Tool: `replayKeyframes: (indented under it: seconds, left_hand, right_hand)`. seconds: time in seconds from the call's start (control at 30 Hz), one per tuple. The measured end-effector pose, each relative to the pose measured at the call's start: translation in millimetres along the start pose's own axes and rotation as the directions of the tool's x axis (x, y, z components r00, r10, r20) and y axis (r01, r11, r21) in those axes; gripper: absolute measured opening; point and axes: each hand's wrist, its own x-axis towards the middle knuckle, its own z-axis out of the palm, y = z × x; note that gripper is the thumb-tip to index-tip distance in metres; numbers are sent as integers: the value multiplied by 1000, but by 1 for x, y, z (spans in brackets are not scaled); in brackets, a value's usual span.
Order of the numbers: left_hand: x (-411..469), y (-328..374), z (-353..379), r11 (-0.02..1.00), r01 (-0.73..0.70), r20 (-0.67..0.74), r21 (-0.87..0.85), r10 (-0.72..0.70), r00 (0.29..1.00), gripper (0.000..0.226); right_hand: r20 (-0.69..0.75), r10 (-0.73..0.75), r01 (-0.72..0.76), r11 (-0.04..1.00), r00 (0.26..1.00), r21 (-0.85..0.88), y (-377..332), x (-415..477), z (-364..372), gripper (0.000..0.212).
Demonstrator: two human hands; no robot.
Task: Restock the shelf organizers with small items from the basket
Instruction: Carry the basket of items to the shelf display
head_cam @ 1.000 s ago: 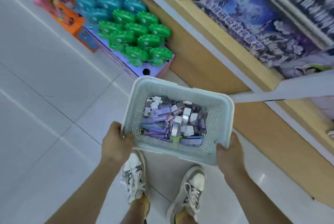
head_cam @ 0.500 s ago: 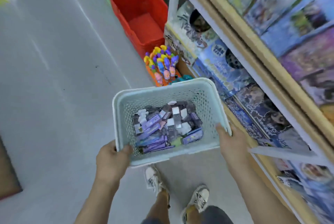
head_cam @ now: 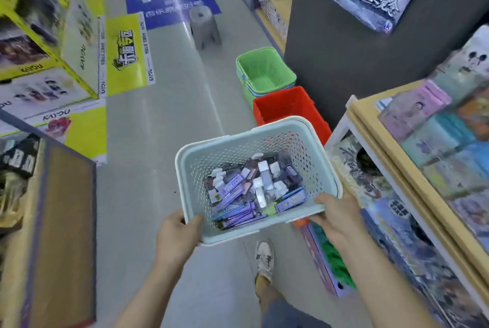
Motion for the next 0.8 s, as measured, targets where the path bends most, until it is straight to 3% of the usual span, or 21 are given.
replayKeyframes:
  seconds: [0.13, 0.3, 0.4, 0.47, 0.7, 0.8]
  left_hand:
    - [78, 64, -20, 998, -44, -7, 52, 44, 999, 40]
    - [187, 130, -36, 996, -83, -70, -20, 82, 994, 20]
    - [259, 175, -46, 989, -145, -6, 36, 146, 989, 4]
    - [308, 208, -50, 983, -169, -2, 72, 169, 986, 8]
    - [479, 332, -58, 963, -263, -9, 52, 264, 964, 15]
    - [543, 387, -55, 955, -295, 38, 5, 295, 955, 21]
  right_hand:
    - [30, -66, 68, 996, 997, -64, -55, 46, 69, 39]
    - [90, -111, 118, 990, 990, -74, -116, 106, 168, 42]
    - [107, -104, 111, 992, 989, -66, -149, 148, 232, 46]
    - [92, -99, 104, 993, 991, -56, -170, 179, 276, 48]
    - [4, -157, 156, 986, 988, 56, -246, 290, 426, 20]
    - [-41, -161, 162, 986, 986, 29, -286, 337, 471, 15]
